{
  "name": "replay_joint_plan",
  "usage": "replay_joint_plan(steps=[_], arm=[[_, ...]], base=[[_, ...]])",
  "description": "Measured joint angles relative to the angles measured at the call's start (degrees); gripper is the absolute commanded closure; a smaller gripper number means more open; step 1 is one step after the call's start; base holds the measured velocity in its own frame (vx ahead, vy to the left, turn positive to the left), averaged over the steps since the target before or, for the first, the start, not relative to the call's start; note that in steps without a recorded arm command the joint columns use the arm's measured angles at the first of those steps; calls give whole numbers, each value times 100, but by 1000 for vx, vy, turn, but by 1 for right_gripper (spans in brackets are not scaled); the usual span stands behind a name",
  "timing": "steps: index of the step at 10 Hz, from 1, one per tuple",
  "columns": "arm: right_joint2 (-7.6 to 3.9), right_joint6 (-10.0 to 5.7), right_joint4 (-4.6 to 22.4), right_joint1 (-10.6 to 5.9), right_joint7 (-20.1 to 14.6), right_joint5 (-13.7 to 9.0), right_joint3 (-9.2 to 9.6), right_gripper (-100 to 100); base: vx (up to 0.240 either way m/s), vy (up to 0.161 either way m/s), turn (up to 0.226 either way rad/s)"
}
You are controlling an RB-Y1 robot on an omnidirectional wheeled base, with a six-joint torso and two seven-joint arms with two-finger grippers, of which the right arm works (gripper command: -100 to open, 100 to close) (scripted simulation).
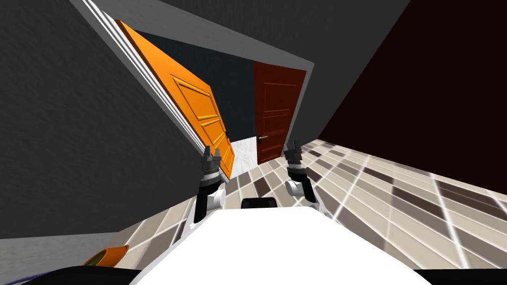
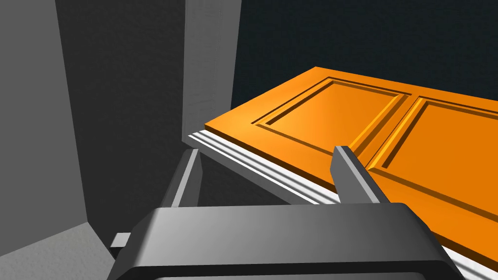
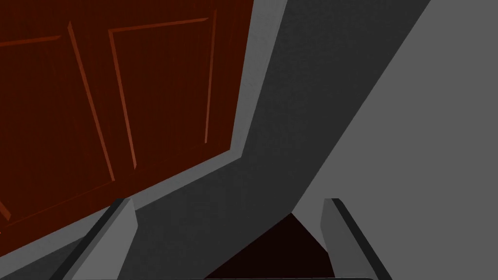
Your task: Push the door open
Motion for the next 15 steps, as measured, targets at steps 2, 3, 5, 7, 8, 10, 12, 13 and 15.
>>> replay_joint_plan(steps=[2,3,5,7,8,10,12,13,15], arm=[[-46,2,313,-206,-77,87,25,-100],[-74,-13,477,-280,-116,103,12,-100],[-133,-39,789,-443,-206,148,-4,-100],[-209,-82,1192,-693,-319,231,-6,-100],[-192,-104,1339,-722,-337,277,35,-100],[-245,-130,1670,-893,-418,335,33,-100],[-294,-140,1960,-1045,-502,395,39,-100],[-315,-120,2102,-1162,-549,439,45,-100],[-367,-154,2389,-1311,-636,501,51,-100]], base=[[66,-35,25],[54,-36,15],[49,-30,18],[63,-49,28],[49,-38,25],[51,-29,13],[50,-28,22],[40,-29,18],[44,-37,22]])
